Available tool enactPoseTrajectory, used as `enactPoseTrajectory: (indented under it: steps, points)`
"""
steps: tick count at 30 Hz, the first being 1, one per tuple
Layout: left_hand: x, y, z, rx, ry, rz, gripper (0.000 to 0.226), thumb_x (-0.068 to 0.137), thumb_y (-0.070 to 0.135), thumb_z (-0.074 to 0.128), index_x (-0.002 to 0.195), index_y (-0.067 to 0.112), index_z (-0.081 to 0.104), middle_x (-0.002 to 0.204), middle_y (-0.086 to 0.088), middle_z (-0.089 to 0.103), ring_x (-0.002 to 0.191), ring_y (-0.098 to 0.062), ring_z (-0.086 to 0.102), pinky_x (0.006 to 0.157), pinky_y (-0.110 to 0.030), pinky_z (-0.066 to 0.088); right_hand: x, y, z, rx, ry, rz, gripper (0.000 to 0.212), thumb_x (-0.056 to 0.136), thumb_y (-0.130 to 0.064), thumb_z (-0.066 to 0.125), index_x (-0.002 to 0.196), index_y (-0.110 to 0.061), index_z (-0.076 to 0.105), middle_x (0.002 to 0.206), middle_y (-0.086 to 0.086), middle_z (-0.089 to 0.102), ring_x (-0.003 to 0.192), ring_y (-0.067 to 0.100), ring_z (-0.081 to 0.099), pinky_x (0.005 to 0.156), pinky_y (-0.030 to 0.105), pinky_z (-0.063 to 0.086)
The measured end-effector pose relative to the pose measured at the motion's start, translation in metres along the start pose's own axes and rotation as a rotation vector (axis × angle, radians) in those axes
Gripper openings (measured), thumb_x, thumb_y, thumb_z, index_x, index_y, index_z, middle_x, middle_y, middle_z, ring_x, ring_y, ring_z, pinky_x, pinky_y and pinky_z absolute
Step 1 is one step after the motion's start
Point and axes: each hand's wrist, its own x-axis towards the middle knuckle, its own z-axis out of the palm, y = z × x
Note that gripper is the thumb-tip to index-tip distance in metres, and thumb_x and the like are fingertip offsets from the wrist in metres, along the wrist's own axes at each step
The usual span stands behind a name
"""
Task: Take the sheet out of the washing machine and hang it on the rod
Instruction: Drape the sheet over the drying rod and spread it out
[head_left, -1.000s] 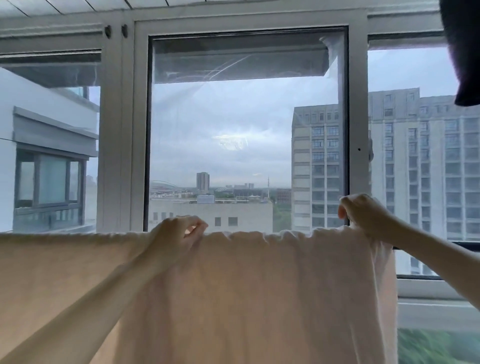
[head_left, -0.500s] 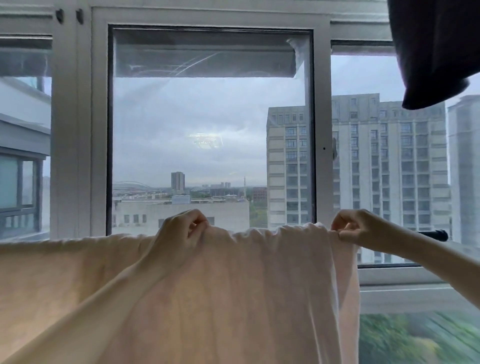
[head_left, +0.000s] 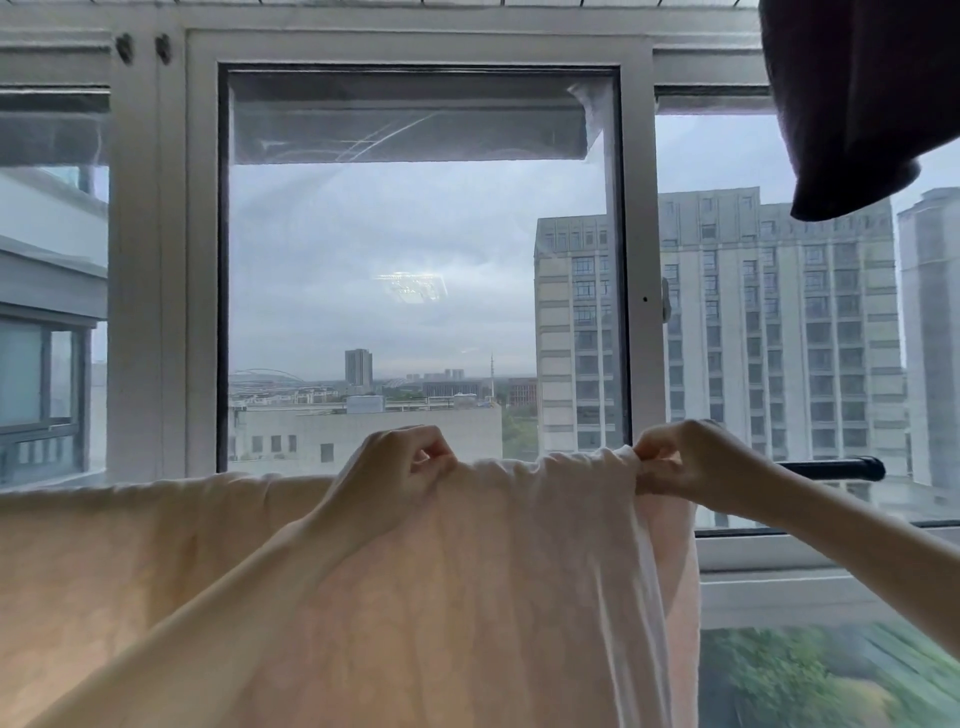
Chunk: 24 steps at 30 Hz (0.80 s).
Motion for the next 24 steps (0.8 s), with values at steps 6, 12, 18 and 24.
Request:
enactPoseTrajectory:
  steps: [6,12,18,24]
  points:
    - [-0.002,-0.008,-0.009,0.035,0.118,0.004,0.009,0.089,0.02,0.062,0.081,0.02,0.063,0.08,0.012,0.065,0.08,-0.004,0.061,0.076,-0.026,0.049,0.002,0.001,-0.019,0.128,-0.047,0.008,0.006,0.075,-0.03,0.074,0.08,-0.027,0.073,0.074,-0.013,0.071,0.071,-0.001,0.066,0.066,0.011,0.051]
    - [-0.001,-0.014,-0.023,0.048,0.218,0.008,0.011,0.091,0.015,0.059,0.08,0.013,0.058,0.076,0.006,0.061,0.074,0.001,0.053,0.065,-0.01,0.037,0.026,-0.013,-0.02,-0.037,0.143,-0.079,0.004,0.083,-0.024,0.069,0.084,-0.02,0.07,0.071,-0.017,0.064,0.063,-0.005,0.061,0.064,0.002,0.045]
    - [0.006,-0.028,-0.044,0.068,0.265,-0.029,0.011,0.093,0.015,0.054,0.083,0.011,0.056,0.076,0.003,0.061,0.074,-0.003,0.054,0.067,-0.014,0.038,0.061,-0.032,-0.017,-0.125,0.235,-0.119,0.023,0.086,-0.038,0.06,0.078,-0.016,0.06,0.062,-0.01,0.057,0.053,0.003,0.057,0.051,0.014,0.043]
    - [-0.006,-0.06,-0.072,0.091,0.278,-0.11,0.011,0.093,0.011,0.054,0.083,0.012,0.059,0.077,0.007,0.064,0.077,-0.005,0.059,0.067,-0.014,0.04,0.091,-0.049,-0.015,-0.085,0.166,-0.18,0.059,0.065,-0.071,0.05,0.055,-0.013,0.053,0.047,-0.003,0.049,0.042,0.01,0.043,0.048,0.026,0.043]
